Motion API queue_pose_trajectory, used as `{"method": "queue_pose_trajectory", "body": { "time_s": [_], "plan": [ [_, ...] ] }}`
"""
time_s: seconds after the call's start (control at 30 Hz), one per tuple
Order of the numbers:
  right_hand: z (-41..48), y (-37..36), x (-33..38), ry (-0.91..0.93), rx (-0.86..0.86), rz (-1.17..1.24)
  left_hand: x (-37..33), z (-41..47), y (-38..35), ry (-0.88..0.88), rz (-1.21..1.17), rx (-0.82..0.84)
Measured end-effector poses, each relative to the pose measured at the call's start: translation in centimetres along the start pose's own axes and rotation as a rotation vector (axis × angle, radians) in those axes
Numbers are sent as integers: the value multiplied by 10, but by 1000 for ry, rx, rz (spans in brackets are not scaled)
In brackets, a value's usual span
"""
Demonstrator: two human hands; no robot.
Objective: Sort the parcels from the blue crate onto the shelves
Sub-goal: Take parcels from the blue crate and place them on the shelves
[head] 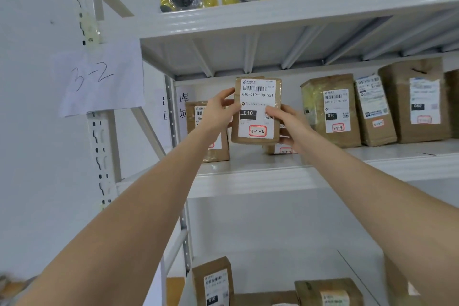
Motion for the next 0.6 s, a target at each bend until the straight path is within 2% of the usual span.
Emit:
{"method": "queue_pose_trajectory", "body": {
  "time_s": [0.33,0.6],
  "plan": [
    [-10,-12,-9,36,70,-148,6,-7,11,89,121,139],
    [-9,-13,-4,147,-24,-275,8,-7,18,114,121,146]
  ]
}}
Point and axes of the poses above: each hand's wrist, its own z-axis towards the middle knuckle, its own y-axis out of the back of the hand, x = y × z, the point moved 6 cm from there along z, towards the middle knuckle, and after that the axes turned 1 degree about y, right-handed, at the moved point
